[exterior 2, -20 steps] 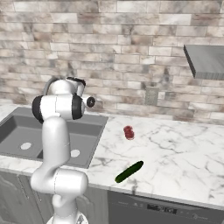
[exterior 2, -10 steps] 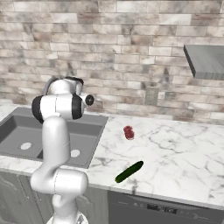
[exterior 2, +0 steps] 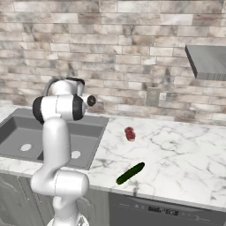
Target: Turn on the sink faucet. Then move the cucumber from the counter to the sink. Turn off the sink. Move the vegetable from the sink to the pot next to the stove. Finally move the pot to the rear left burner.
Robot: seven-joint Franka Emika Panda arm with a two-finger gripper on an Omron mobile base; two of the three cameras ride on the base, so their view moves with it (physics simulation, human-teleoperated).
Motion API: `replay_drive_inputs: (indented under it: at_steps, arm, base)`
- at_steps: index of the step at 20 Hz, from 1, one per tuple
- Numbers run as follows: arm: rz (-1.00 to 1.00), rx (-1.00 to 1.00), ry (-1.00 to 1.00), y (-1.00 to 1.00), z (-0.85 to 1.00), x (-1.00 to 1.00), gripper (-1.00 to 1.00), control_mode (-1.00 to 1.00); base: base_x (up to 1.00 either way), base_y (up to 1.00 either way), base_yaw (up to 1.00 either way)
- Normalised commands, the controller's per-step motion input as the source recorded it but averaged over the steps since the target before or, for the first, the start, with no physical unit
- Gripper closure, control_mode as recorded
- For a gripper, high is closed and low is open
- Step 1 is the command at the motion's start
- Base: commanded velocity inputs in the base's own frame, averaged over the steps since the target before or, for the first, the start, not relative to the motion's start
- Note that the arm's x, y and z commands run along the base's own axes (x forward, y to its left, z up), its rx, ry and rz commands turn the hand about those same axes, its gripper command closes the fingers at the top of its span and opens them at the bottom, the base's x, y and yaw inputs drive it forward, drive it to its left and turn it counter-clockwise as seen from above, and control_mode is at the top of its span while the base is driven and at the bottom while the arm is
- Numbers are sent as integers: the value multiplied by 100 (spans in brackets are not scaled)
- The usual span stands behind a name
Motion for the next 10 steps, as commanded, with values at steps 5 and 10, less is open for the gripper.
replay_drive_inputs:
  at_steps: [5, 10]
  arm:
    - [-3, 5, 3, -88, -86, -48, 100, -100]
    - [-3, 6, 4, -89, -86, -51, 100, -100]
  base:
    - [0, 0, 0]
    - [0, 0, 0]
